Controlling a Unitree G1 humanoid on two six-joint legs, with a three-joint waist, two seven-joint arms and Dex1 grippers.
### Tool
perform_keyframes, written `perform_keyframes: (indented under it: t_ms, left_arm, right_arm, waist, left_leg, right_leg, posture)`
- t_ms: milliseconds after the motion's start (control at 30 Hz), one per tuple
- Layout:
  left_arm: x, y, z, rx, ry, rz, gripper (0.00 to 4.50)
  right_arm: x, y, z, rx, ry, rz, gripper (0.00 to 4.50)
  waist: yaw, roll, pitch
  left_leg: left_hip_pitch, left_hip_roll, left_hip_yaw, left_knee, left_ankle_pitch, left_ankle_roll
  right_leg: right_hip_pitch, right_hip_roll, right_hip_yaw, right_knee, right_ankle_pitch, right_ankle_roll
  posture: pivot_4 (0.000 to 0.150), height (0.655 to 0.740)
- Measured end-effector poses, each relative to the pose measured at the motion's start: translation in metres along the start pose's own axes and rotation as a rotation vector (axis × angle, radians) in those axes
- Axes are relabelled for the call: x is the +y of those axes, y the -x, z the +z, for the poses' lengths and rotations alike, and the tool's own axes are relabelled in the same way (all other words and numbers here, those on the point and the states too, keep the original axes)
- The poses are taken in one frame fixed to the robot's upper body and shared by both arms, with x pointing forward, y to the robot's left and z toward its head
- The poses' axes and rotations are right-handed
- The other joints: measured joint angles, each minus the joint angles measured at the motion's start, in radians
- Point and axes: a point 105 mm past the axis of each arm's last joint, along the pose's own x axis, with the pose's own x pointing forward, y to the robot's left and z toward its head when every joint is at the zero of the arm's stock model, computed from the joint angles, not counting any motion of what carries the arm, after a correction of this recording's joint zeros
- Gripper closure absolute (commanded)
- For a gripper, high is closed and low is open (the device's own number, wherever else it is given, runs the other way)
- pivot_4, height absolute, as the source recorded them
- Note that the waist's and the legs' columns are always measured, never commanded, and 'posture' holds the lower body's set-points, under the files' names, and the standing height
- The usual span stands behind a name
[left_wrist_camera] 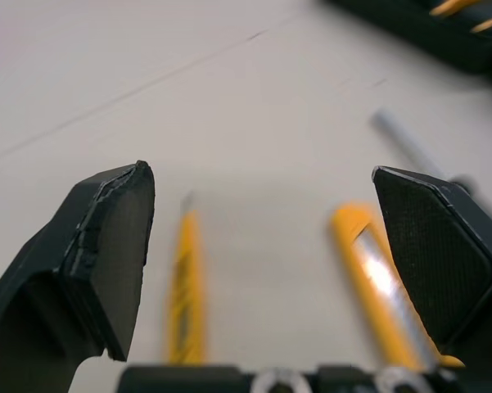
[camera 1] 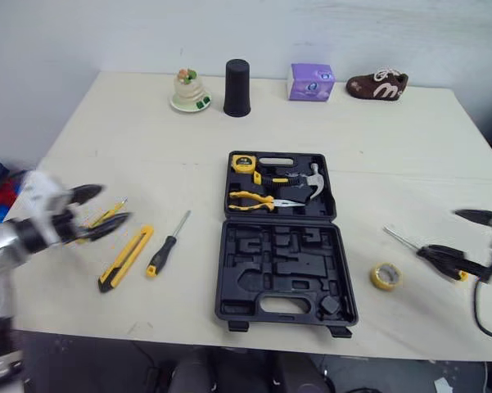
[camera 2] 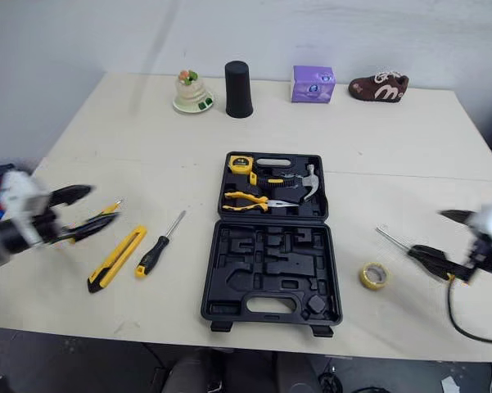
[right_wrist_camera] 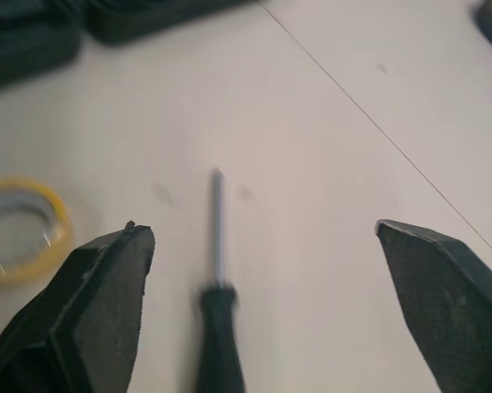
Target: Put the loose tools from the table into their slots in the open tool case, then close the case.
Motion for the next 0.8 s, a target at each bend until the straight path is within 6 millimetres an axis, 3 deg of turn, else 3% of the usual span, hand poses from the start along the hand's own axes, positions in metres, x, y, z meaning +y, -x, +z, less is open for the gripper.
perform_keyframes:
  t_ms: [67, 233, 333, 467, 533, 633, 733, 800]
  left_arm:
    - [0.028, 0.03, -0.01, 0.007, 0.013, 0.145, 0.0]
    - [0.063, 0.086, -0.044, 0.103, 0.028, 0.372, 0.0]
    - [0.067, 0.113, -0.065, 0.182, 0.045, 0.444, 0.0]
    - [0.064, 0.121, -0.073, 0.193, 0.07, 0.439, 0.0]
    - [0.061, 0.119, -0.071, 0.176, 0.068, 0.404, 0.0]
    - [0.053, 0.105, -0.059, 0.158, 0.044, 0.313, 0.0]
    - [0.04, 0.08, -0.03, 0.113, 0.008, 0.189, 0.0]
    - [0.021, 0.063, -0.008, 0.097, 0.053, 0.099, 0.0]
  right_arm:
    - [-0.011, 0.025, -0.021, 0.03, -0.032, -0.113, 0.02]
    - [-0.027, 0.073, -0.066, 0.098, -0.147, -0.361, 0.02]
    - [-0.029, 0.1, -0.09, 0.17, -0.2, -0.462, 0.02]
    - [-0.029, 0.116, -0.104, 0.204, -0.206, -0.527, 0.02]
    - [-0.026, 0.109, -0.102, 0.189, -0.192, -0.487, 0.02]
    - [-0.025, 0.082, -0.085, 0.054, -0.185, -0.433, 0.02]
    - [-0.024, 0.051, -0.057, -0.089, -0.167, -0.337, 0.02]
    - [-0.012, 0.023, -0.031, -0.208, -0.173, -0.196, 0.02]
  waist:
    - [-0.002, -0.001, -0.001]
    - [-0.01, -0.001, -0.001]
    - [-0.023, -0.001, -0.001]
    - [-0.029, -0.002, -0.001]
    - [-0.031, -0.002, -0.001]
    - [-0.042, -0.003, -0.002]
    - [-0.049, -0.002, -0.001]
    - [-0.051, -0.001, -0.002]
  left_leg:
    - [0.001, 0.0, 0.0, 0.0, -0.004, -0.002]
    - [0.002, -0.002, 0.0, -0.002, -0.006, -0.004]
    - [0.002, -0.002, 0.0, -0.003, -0.007, -0.005]
    - [0.003, -0.001, -0.001, -0.003, -0.007, -0.005]
    - [0.006, -0.001, -0.001, -0.003, -0.006, -0.005]
    - [0.019, -0.001, -0.001, -0.01, -0.007, -0.006]
    - [0.019, -0.002, 0.0, -0.015, -0.006, -0.006]
    - [0.018, -0.001, -0.001, -0.017, -0.005, -0.007]
  right_leg:
    - [0.001, -0.002, 0.0, -0.001, 0.0, -0.001]
    - [0.0, -0.007, -0.001, -0.001, -0.002, -0.004]
    - [0.001, -0.008, -0.003, 0.0, -0.004, -0.007]
    - [0.002, -0.009, -0.005, 0.0, -0.004, -0.009]
    - [0.005, -0.009, -0.005, 0.0, -0.005, -0.009]
    - [0.018, -0.008, -0.005, -0.004, -0.005, -0.01]
    - [0.019, -0.009, -0.005, -0.007, -0.002, -0.006]
    - [0.018, -0.009, -0.004, -0.007, -0.003, -0.007]
  posture:
    - [0.15, 0.74]
    - [0.15, 0.74]
    - [0.15, 0.74]
    - [0.15, 0.74]
    - [0.15, 0.74]
    - [0.15, 0.74]
    - [0.15, 0.74]
    - [0.15, 0.74]
